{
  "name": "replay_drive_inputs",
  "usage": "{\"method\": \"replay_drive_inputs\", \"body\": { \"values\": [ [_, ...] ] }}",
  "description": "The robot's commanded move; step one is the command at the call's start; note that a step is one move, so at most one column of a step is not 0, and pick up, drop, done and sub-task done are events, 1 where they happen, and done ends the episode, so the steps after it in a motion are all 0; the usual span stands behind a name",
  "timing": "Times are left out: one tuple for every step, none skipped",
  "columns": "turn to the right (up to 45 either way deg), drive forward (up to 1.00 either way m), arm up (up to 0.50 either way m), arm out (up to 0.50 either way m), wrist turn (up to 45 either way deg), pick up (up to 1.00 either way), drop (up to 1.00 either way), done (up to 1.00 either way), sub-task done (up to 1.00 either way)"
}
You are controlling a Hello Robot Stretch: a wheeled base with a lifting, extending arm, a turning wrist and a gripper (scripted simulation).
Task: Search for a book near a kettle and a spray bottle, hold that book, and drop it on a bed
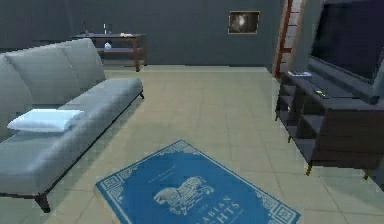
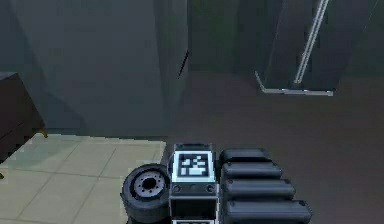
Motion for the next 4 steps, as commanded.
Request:
{"method": "replay_drive_inputs", "body": {
  "values": [
    [-9.0,0.00,0.00,0.00,0.0,0.00,0.00,0.00,0.00],
    [0.0,0.05,0.00,0.00,0.0,0.00,0.00,0.00,0.00],
    [36.0,0.00,0.00,0.00,0.0,0.00,0.00,0.00,0.00],
    [0.0,1.00,0.00,0.00,0.0,0.00,0.00,0.00,0.00]
  ]
}}
